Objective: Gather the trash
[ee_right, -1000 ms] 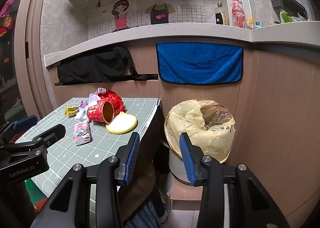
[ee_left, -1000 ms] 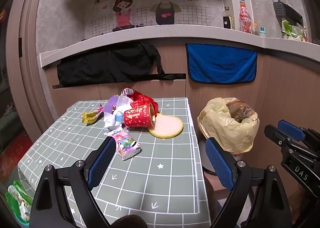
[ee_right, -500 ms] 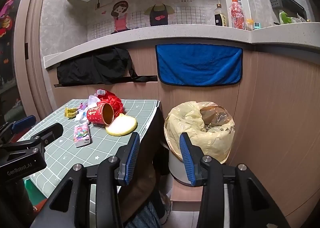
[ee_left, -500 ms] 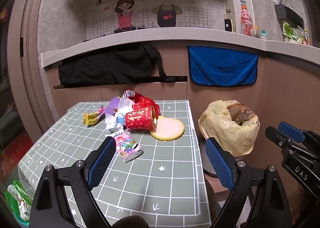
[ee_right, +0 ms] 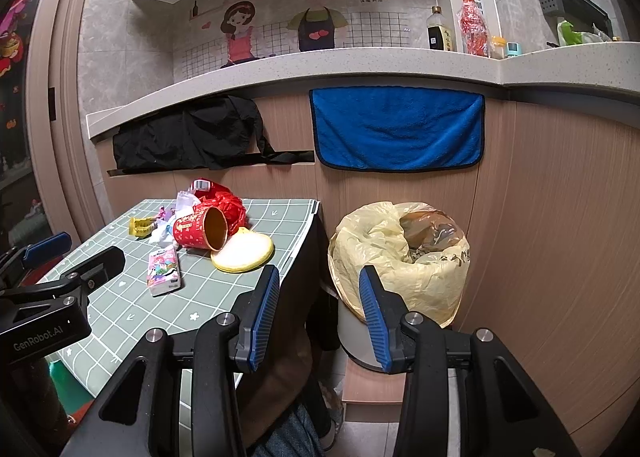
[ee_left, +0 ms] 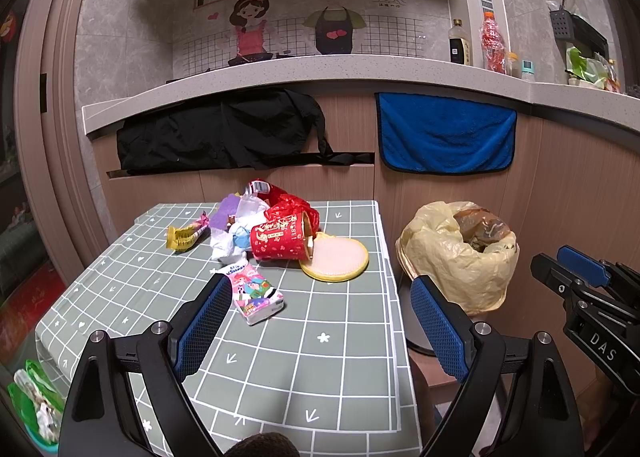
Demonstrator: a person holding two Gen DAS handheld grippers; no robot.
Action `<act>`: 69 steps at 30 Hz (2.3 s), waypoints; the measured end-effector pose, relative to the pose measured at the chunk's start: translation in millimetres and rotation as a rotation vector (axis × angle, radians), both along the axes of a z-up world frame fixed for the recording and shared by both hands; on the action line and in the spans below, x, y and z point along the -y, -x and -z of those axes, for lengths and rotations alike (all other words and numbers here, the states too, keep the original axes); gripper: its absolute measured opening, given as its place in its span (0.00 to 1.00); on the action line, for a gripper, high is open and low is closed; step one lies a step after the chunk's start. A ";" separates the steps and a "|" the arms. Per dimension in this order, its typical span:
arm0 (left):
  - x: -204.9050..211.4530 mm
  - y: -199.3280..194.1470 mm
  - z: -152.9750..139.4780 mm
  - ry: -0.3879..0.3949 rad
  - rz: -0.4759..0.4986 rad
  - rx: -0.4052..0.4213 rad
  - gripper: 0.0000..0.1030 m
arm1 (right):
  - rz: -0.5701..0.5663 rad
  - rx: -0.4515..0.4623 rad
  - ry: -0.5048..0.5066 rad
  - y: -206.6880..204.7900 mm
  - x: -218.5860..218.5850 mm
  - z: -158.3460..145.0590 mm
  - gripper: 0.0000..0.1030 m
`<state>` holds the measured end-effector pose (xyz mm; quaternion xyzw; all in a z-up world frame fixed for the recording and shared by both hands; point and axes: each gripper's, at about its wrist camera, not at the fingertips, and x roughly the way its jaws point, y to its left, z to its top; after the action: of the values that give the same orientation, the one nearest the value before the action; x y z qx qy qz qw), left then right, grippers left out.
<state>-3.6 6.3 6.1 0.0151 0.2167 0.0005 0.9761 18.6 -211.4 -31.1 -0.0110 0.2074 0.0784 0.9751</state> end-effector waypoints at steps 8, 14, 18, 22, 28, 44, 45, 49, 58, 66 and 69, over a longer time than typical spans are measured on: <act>0.6 -0.1 0.9 0.001 -0.001 0.000 0.88 | 0.001 0.000 0.001 0.2 0.5 1.5 0.38; 0.0 0.0 0.7 0.002 0.000 -0.001 0.88 | 0.003 0.002 0.002 0.1 0.2 -1.3 0.38; -0.3 -0.1 0.6 0.002 -0.001 -0.001 0.88 | 0.004 0.003 0.002 0.5 0.1 -1.3 0.38; 0.5 -0.2 1.1 0.002 -0.001 -0.001 0.88 | 0.003 0.003 0.001 0.7 0.0 -0.9 0.38; 0.9 -0.5 0.5 0.001 -0.001 0.000 0.88 | 0.004 0.005 0.002 1.3 -0.9 -1.0 0.38; 4.5 -1.1 -3.8 -0.001 0.000 0.008 0.88 | 0.012 0.015 0.000 2.0 7.3 -4.7 0.38; 5.6 -1.6 -4.6 -0.001 0.001 0.008 0.88 | 0.011 0.015 -0.001 1.9 7.0 -4.5 0.38; 6.9 -0.5 -5.6 -0.001 -0.001 0.007 0.88 | 0.011 0.015 -0.001 2.0 7.8 -5.2 0.38; 12.3 1.1 -6.2 0.002 0.003 0.004 0.88 | 0.006 0.013 -0.003 2.5 7.5 -5.0 0.38; -4.6 -11.0 -8.4 0.021 -0.019 0.012 0.88 | -0.016 0.023 0.021 -7.6 0.0 -8.8 0.38; -21.6 -23.8 -2.5 0.038 -0.013 -0.010 0.88 | -0.057 0.009 0.036 -22.4 -10.1 -10.8 0.38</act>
<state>20.2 27.9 8.6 -0.0047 0.2216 0.0029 0.9751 41.0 -201.3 -20.3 -0.0347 0.2042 0.1025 0.9729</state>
